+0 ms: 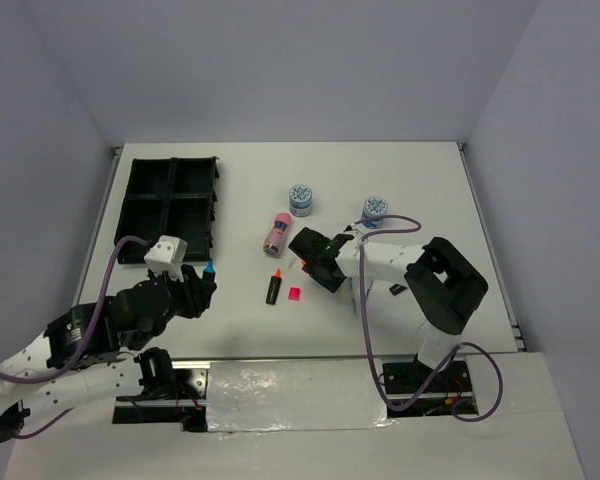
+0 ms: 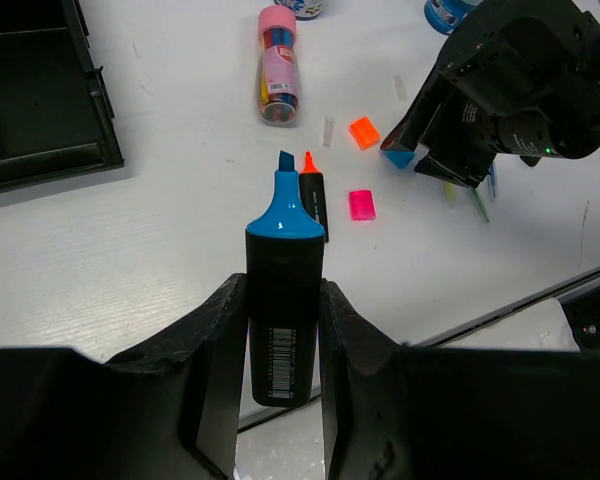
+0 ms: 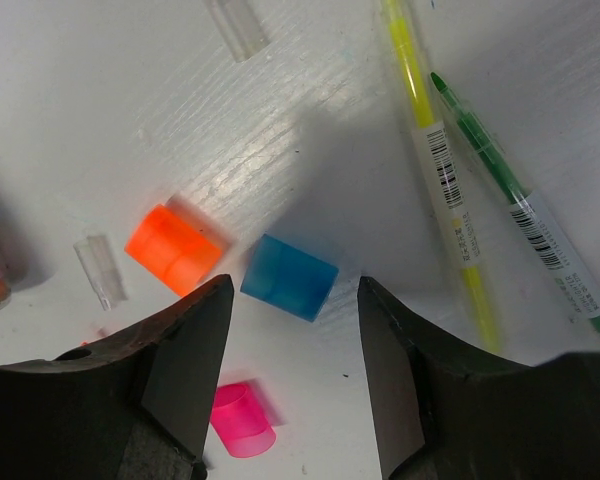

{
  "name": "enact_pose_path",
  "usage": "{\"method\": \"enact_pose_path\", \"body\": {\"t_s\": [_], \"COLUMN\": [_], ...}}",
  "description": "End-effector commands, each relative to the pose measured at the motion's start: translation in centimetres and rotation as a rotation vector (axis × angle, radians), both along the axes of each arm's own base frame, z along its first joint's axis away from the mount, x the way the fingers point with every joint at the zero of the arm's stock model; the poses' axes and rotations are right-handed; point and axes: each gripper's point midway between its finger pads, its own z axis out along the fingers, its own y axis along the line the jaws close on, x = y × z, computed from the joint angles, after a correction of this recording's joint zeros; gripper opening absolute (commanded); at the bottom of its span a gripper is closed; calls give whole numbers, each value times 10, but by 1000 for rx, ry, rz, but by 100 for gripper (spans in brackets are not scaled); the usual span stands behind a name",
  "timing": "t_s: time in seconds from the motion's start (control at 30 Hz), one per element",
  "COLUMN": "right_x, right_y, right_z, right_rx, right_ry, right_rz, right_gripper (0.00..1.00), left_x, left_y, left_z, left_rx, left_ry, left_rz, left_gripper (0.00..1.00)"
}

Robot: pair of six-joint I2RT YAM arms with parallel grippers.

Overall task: Sort the stationery into containers
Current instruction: Pick up the pen cap from the center of the board.

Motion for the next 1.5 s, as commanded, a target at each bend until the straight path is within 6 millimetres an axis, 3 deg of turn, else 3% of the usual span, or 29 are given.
{"method": "enact_pose_path", "body": {"t_s": [0.0,0.3,0.4,0.5,0.53,0.57,0.67,0.7,0.8,1.0,1.1,1.2,1.27,1.37,1.43,1.47], "right_x": [6,10,12,9,14,11,-11,-15,-37,-66,-58,-48,-26,-13,-8,-11], "right_y": [-6,-7,-10,-1,13,13,5,16,24,26,25,33,27,14,9,-7], "right_z": [-2,5,8,9,17,17,13,25,32,32,37,60,83,103,109,99], "right_rx": [-39,-99,-162,-192,-155,-199,-237,-198,-139,-121,-153,-107,-140,-37,5,-41], "right_ry": [-9,-23,-33,-51,-104,-106,-106,-168,-205,-126,-133,-212,-275,-250,-237,-194], "right_rz": [-29,105,223,451,530,675,885,1003,1208,1464,1435,1318,1116,671,484,386], "right_gripper": [60,50,47,47,47,46,45,48,57,60,62,74,80,82,85,86], "left_x": [2,2,2,2,2,2,2,2,3,3,3,3,3,3,3,3], "left_y": [-5,-5,-5,-4,-4,-4,-4,-5,-5,-7,-7,-6,-7,-8,-8,-8], "left_z": [6,5,5,6,5,5,5,4,3,2,2,2,2,2,2,1], "left_rx": [-22,-16,-18,-21,-20,-19,-16,-15,-9,0,2,-2,-3,1,2,4], "left_ry": [-24,-22,-23,-24,-24,-23,-23,-21,-17,-14,-12,-14,-16,-13,-12,-12], "left_rz": [-13,-12,-10,-10,-8,-8,-9,-8,-4,-8,-6,-6,-10,-11,-13,-11], "left_gripper": [0,0,0,0,0,0,0,0,0,0,0,0,0,0,0,0]}}
